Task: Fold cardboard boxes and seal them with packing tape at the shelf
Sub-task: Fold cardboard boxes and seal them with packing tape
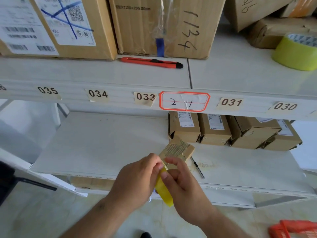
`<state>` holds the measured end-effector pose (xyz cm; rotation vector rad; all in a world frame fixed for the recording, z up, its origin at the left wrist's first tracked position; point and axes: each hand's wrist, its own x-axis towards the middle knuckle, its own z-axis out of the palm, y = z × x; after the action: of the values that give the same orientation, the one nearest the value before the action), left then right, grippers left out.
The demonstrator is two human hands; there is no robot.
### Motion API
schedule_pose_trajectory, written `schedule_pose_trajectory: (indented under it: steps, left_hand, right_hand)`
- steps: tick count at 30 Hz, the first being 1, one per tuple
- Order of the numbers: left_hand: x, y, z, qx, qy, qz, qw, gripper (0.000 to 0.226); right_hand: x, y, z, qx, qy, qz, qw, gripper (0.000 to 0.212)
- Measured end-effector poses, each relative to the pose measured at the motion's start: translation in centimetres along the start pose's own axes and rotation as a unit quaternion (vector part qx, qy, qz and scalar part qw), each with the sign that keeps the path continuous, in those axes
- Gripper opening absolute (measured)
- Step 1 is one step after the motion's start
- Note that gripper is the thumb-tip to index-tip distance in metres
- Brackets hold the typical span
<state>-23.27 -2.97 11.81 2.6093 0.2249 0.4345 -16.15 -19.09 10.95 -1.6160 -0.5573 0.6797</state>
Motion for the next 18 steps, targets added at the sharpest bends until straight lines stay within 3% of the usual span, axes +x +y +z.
schedule_pose_trajectory:
  steps: [2,5,7,9,10,11,14,16,18]
  left_hand:
    - [0.1,-0.7,0.9,-0.096,-0.001,-0.105,0.99,0.006]
    - [-0.3,-2.3,2.0,-0.188,0.088,-0.295,0.933,0.001]
    - [-1.3,-2.5,2.1,-0.285,0.097,-0.399,0.866,0.024]
    - [-2.1,-1.3,1.9,-0.437,0.018,-0.435,0.787,0.054]
    - [-2.3,-0.6,1.8,-0.475,-0.019,-0.425,0.77,0.058]
    - [-2.4,-0.1,2.1,-0.48,-0.028,-0.411,0.774,0.056]
    - [-1.8,-0.2,3.1,-0.418,0.048,-0.41,0.809,0.039]
    - [-1.2,-1.8,3.5,-0.39,0.079,-0.39,0.83,0.035]
    - [-0.5,-4.7,3.9,-0.325,0.079,-0.343,0.878,0.032]
  right_hand:
    - [0.1,0.6,0.5,0.027,0.005,0.019,0.999,0.026]
    - [0.1,1.2,1.1,0.048,-0.001,0.037,0.998,0.034]
    - [0.3,1.3,1.3,0.065,0.004,0.055,0.996,0.032]
    - [0.8,0.9,1.8,0.082,0.003,0.083,0.993,0.03]
    - [1.1,1.1,2.2,0.081,0.008,0.094,0.992,0.029]
    - [1.6,1.2,2.7,0.074,0.02,0.103,0.992,0.024]
    - [4.0,1.2,4.4,0.025,0.093,0.115,0.989,0.01]
    - [6.0,1.2,5.7,-0.006,0.112,0.135,0.984,0.024]
    - [7.9,1.4,6.8,-0.045,0.113,0.167,0.978,0.043]
